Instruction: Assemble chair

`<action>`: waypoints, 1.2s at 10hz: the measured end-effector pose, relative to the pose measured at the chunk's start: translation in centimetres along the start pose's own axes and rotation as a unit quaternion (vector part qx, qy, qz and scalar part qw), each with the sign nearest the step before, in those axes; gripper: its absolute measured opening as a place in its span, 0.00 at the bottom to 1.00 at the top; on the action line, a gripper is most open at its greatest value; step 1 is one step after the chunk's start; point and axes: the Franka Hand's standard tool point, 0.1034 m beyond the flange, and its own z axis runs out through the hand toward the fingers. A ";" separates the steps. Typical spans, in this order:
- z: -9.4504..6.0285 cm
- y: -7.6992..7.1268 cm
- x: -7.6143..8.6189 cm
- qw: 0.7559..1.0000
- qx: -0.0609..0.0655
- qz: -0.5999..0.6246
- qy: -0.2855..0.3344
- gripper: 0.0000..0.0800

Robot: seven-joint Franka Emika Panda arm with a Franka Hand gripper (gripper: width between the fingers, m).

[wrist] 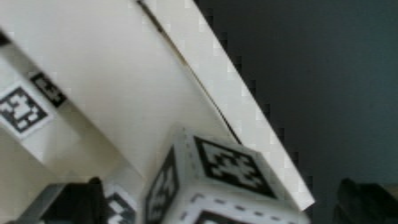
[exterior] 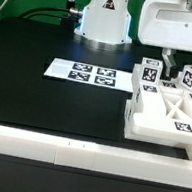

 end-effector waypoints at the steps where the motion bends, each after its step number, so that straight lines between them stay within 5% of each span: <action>1: 0.1 0.1 0.0 0.999 -0.001 -0.041 -0.001 0.81; 7: -0.3 0.6 -0.2 0.990 -0.028 -0.112 -0.082 0.81; 10: -0.2 0.7 -0.2 0.988 -0.028 -0.124 -0.083 0.81; 12: -0.1 0.1 -0.8 0.966 -0.044 -0.242 -0.080 0.81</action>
Offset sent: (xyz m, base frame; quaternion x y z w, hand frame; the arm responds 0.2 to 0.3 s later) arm -0.0035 0.0063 0.0026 -0.0415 -0.0454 -0.1148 0.9915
